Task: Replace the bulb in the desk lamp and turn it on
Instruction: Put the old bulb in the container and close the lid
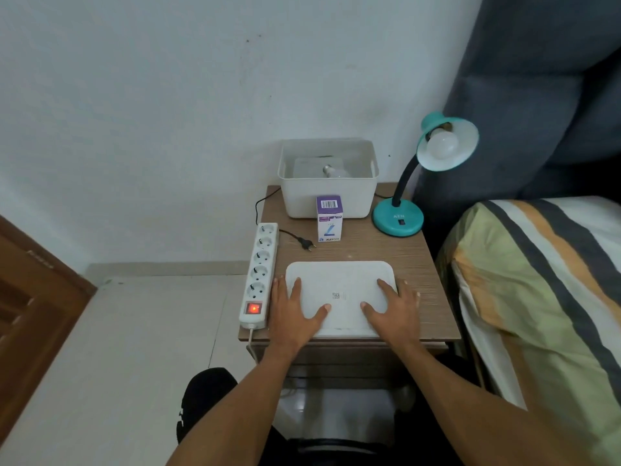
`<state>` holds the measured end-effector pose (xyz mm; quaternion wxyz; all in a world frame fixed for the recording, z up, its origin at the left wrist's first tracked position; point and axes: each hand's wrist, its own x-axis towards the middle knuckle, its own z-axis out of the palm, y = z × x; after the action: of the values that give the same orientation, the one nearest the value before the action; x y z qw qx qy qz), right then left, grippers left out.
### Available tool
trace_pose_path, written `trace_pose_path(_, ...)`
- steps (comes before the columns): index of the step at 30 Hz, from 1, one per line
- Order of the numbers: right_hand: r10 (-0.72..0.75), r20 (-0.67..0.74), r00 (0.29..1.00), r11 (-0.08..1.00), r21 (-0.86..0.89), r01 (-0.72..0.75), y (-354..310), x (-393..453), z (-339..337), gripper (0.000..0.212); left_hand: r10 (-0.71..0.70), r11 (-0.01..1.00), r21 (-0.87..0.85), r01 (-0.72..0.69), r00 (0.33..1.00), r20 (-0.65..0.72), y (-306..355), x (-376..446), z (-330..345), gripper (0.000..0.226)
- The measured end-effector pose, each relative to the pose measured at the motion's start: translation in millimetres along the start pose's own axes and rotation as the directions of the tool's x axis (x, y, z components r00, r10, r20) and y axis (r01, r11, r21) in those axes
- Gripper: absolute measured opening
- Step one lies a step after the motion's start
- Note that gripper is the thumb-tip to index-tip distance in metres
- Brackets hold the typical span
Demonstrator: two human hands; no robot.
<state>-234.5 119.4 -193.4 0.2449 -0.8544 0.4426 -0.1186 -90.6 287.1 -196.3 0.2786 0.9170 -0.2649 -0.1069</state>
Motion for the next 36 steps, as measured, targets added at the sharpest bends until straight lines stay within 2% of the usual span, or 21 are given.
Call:
trace_pose_path(4,0.04,-0.029,0.999,0.989,0.14,-0.036,-2.6,-0.4,3.9,0.063,-0.022,0.998,-0.056,0.021,1.0,-0.022,2.5,-1.7,-0.5,0.097)
trace_pose_path(8,0.045,-0.052,0.998,0.968,0.25,-0.031,-10.6,4.9,-3.5,0.059,0.012,0.994,-0.11,-0.019,0.998,-0.063,6.4,3.8,-9.7,0.097)
trace_pose_path(16,-0.097,-0.215,0.972,0.951,0.267,0.154,-54.4,45.1,-46.1,0.06,0.157,0.975,-0.11,-0.191,0.951,-0.267,37.1,49.3,-59.3,0.096)
trace_pose_path(21,-0.145,-0.278,0.95,0.93,0.288,0.226,-91.0,93.4,-74.3,0.06,0.217,0.958,-0.103,-0.266,0.914,-0.342,59.4,98.3,-94.7,0.093)
trace_pose_path(26,-0.147,-0.296,0.944,0.93,0.283,0.233,-125.1,149.5,-96.0,0.062,0.22,0.953,-0.125,-0.275,0.916,-0.335,82.7,158.1,-121.0,0.093)
trace_pose_path(36,-0.117,-0.173,0.978,0.948,0.275,0.162,-156.0,243.3,-99.2,0.064,0.216,0.963,-0.111,-0.246,0.948,-0.234,102.6,260.1,-132.6,0.096)
